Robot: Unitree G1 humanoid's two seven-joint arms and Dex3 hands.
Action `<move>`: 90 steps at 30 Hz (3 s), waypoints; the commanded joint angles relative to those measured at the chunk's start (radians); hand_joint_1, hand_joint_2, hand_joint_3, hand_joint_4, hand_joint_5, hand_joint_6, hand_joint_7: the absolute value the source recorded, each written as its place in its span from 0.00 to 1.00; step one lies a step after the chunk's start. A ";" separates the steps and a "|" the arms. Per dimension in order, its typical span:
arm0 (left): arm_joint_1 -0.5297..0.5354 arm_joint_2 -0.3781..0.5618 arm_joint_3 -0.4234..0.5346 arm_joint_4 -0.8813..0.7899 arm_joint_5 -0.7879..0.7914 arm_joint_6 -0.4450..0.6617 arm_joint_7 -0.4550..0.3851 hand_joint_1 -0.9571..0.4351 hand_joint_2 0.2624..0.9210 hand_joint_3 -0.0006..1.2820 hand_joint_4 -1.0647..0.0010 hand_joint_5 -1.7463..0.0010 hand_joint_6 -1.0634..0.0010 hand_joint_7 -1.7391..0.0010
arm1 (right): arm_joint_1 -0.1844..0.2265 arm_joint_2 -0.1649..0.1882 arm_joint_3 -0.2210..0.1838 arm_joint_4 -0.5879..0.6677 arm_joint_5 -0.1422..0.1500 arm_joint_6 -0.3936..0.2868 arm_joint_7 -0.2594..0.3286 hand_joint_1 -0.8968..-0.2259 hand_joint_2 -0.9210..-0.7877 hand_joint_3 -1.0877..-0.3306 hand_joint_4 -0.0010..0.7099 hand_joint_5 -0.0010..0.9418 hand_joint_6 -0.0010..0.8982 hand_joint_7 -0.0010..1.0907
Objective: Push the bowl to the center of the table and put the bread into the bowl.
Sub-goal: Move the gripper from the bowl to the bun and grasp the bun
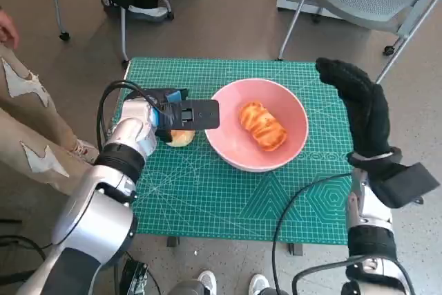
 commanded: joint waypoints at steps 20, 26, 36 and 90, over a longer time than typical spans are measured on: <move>0.021 -0.001 -0.094 0.014 0.098 -0.020 0.098 0.69 1.00 0.08 0.42 0.30 0.42 0.31 | 0.022 0.002 -0.012 0.012 0.022 0.034 -0.010 0.33 0.00 0.34 0.24 0.00 0.04 0.38; 0.021 0.003 -0.088 0.014 0.094 -0.018 0.096 0.69 1.00 0.09 0.44 0.28 0.44 0.29 | 0.017 0.009 -0.010 0.018 0.019 0.032 -0.014 0.33 0.00 0.34 0.24 0.00 0.04 0.38; 0.026 0.017 -0.088 0.012 0.097 -0.031 0.100 0.69 1.00 0.12 0.48 0.26 0.48 0.27 | 0.015 0.014 -0.004 0.019 0.015 0.031 -0.017 0.34 0.00 0.33 0.24 0.00 0.05 0.37; -0.001 0.054 -0.055 -0.015 0.066 -0.034 0.111 0.69 0.98 0.04 0.25 0.35 0.42 0.39 | 0.003 0.019 0.013 0.018 0.029 0.051 -0.003 0.36 0.00 0.31 0.23 0.00 0.05 0.37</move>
